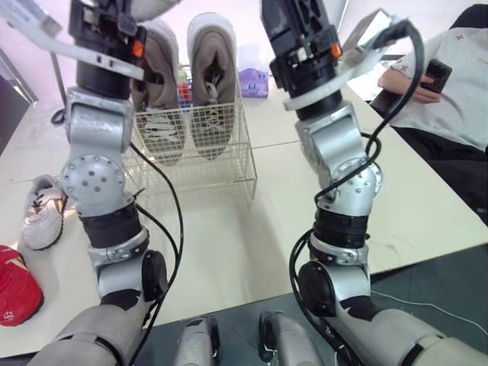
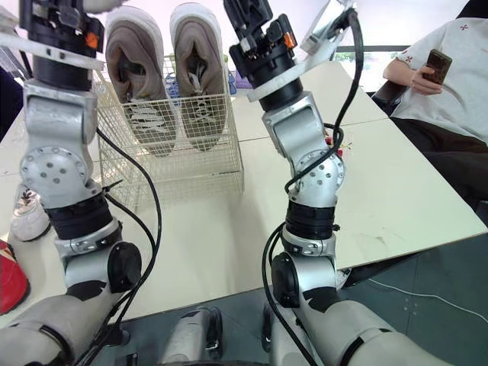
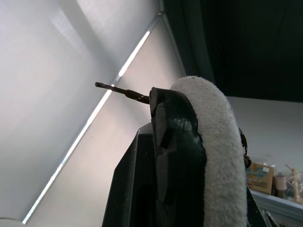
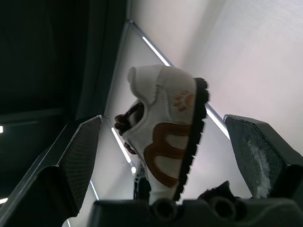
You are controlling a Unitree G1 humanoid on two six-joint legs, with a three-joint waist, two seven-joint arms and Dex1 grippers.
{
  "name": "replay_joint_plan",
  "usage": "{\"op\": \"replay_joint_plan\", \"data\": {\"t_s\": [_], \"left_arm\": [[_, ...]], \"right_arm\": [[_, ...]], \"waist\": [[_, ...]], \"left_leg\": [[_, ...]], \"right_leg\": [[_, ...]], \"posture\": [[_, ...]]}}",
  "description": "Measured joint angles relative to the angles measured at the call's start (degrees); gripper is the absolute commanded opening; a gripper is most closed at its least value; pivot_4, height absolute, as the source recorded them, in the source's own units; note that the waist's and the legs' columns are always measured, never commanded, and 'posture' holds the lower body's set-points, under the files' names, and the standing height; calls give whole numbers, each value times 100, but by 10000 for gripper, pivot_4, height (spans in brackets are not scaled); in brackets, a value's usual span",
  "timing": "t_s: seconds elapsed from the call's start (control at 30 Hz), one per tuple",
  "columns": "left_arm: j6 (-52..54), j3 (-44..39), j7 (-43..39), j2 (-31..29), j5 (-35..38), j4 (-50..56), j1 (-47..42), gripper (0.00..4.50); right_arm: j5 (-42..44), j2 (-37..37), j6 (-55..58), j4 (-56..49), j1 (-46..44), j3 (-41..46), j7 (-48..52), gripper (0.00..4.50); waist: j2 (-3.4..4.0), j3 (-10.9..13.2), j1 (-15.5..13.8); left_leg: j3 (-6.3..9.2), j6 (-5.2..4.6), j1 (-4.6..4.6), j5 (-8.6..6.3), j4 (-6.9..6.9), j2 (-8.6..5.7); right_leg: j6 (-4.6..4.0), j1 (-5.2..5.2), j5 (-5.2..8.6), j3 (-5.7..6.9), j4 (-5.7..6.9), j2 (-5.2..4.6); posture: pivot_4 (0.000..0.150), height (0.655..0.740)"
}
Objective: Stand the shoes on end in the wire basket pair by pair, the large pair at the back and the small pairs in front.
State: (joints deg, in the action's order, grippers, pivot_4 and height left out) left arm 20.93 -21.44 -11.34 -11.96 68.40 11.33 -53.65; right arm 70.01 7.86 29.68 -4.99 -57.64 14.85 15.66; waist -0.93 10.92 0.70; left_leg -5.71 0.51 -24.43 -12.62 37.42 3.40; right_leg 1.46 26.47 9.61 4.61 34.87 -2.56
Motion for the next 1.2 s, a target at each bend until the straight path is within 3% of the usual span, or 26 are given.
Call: {"op": "replay_joint_plan", "data": {"t_s": [0.4, 0.5, 0.67, 0.7, 0.73, 0.8, 0.97, 1.07, 1.2], "left_arm": [[166, 310, 136, 267, 171, 511, 541, 2654], [188, 383, 127, 313, 160, 531, 680, 2654], [200, 405, 26, 311, 167, 588, 681, 2654], [208, 407, 16, 311, 167, 590, 681, 2654], [215, 407, 13, 310, 167, 586, 681, 2654], [238, 430, 13, 282, 165, 583, 689, 2654], [503, 508, 167, -274, -48, 832, 1154, 26905], [903, 537, 337, -881, -184, 1248, 1672, 26905], [1572, 489, 495, -2097, -344, 2196, 2591, 26905]], "right_arm": [[-239, 3, -258, 441, -203, -140, 343, 44769], [-286, -17, -257, 441, -190, -141, 349, 36789], [-357, -63, -263, 441, -144, -131, 349, 11378], [-366, -67, -267, 441, -129, -130, 349, 8130], [-369, -72, -266, 441, -121, -128, 350, 5849], [-382, -88, -261, 441, -122, -128, 356, 5833], [-417, -582, -118, 462, -175, -127, 441, 5833], [-548, -1318, -11, 582, -438, -65, 836, 5833], [-1218, -2695, -128, 1175, -880, -209, 2331, 5833]], "waist": [[0, 0, 5], [0, 0, 6], [0, 0, 5], [0, 0, 5], [0, 0, 7], [0, 0, 9], [1, 1, 17], [1, 2, 10], [2, 3, 10]], "left_leg": [[7, 0, 1, 0, -4, 3], [7, 0, 1, 0, -4, 3], [7, 0, 1, 0, -4, 3], [7, 0, 1, 0, -4, 2], [8, 0, 1, 0, -5, 3], [8, 0, 1, 0, -6, 3], [9, 0, 1, 0, -11, 5], [8, 0, -4, 0, -13, 5], [5, 2, 1, -2, -30, 4]], "right_leg": [[1, 1, 0, 4, 1, 5], [1, 1, 1, 4, 1, 5], [1, 1, 1, 5, 0, 5], [1, 1, 2, 5, 0, 5], [1, 1, 2, 5, -1, 5], [1, 1, 2, 5, -1, 5], [1, 4, 2, 5, -1, 6], [1, 10, 3, 4, -1, 5], [-17, 12, 17, 0, -17, 2]], "posture": [[1500, 7400], [1500, 7400], [1500, 7400], [1500, 7400], [1500, 7400], [1500, 7400], [1500, 7400], [1500, 7400], [1500, 7400]]}}
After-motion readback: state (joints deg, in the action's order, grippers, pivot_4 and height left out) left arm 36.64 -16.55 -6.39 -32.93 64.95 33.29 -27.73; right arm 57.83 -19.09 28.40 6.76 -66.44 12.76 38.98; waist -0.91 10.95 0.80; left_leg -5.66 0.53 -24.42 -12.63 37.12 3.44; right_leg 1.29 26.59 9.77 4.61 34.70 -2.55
